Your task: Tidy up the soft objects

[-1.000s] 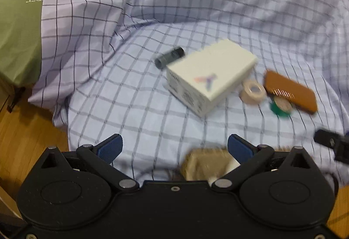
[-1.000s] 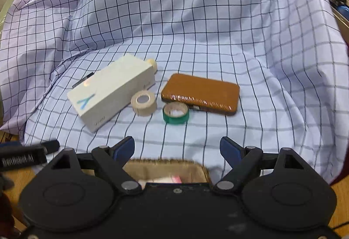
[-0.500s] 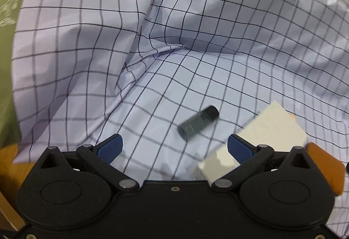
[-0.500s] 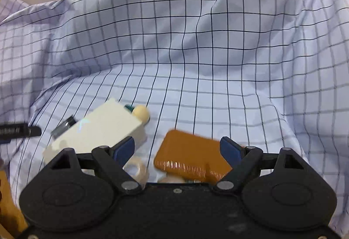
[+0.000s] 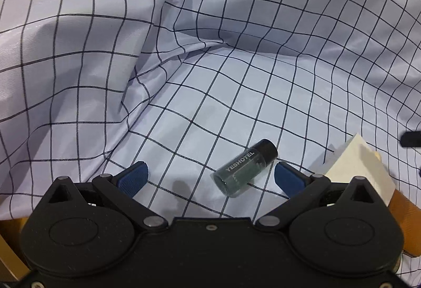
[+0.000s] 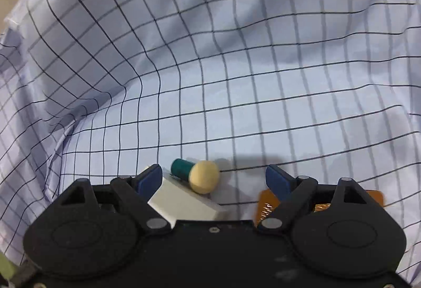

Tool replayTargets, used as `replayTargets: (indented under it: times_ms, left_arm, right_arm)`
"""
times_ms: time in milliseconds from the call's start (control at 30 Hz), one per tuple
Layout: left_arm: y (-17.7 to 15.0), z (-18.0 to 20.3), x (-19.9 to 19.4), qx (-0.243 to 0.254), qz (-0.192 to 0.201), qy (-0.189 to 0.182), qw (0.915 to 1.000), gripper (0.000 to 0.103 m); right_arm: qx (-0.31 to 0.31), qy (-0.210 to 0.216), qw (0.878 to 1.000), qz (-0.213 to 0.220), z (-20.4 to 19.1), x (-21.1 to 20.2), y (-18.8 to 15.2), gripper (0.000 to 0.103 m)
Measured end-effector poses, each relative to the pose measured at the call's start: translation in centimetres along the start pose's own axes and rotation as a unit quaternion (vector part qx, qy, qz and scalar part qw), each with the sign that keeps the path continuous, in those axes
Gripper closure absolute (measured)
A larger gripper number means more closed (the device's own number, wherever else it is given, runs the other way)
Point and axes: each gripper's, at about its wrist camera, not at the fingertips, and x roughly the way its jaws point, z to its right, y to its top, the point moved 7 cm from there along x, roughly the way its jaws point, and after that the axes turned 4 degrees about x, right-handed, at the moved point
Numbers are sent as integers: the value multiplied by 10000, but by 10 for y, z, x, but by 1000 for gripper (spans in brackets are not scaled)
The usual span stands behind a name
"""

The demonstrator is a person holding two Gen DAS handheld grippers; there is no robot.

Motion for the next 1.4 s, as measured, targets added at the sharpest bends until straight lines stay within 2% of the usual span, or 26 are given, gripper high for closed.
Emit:
replayTargets:
  times_ms: [233, 567, 700, 733, 767, 800, 833, 867, 900, 933, 1100, 1400]
  left_arm:
    - [-1, -3, 7, 81, 18, -39, 10000, 4]
    - [-6, -10, 10, 46, 1, -148, 9999, 4]
    - [-6, -13, 10, -3, -8, -171, 9999, 4]
    - [-6, -14, 9, -8, -4, -163, 9999, 4]
    - [-5, -14, 9, -13, 8, -149, 9999, 4]
    - [-5, -15, 8, -14, 13, -137, 9999, 4]
    - [-4, -15, 8, -18, 16, -132, 9999, 4]
    - [-3, -15, 8, -28, 21, -129, 9999, 4]
    - [-2, -15, 8, -31, 25, -126, 9999, 4]
    - [-2, -15, 7, -29, 28, -127, 9999, 4]
    - [-3, -12, 13, 147, -45, -75, 9999, 4]
    - [-2, -17, 29, 655, -190, 355, 9970, 5]
  right_arm:
    - [161, -366, 9990, -218, -30, 36, 2, 17]
    - [197, -1118, 9927, -402, -37, 75, 5, 18]
    - [347, -965, 9930, -591, -30, 85, 3, 29]
    - [396, -835, 9935, -661, -30, 85, 2, 43]
    - [430, -625, 9943, -744, -27, 83, 7, 49]
    - [462, -587, 9942, -771, -27, 82, 9, 48]
    - [483, -612, 9942, -736, -26, 82, 11, 60]
    - [449, -621, 9949, -664, -25, 80, 15, 64]
    - [410, -637, 9954, -583, -23, 77, 18, 73]
    - [403, -611, 9959, -541, -21, 74, 21, 76]
    - [525, -487, 9959, -561, 0, 65, 31, 76]
    - [205, -456, 9987, -120, 17, 40, 27, 75]
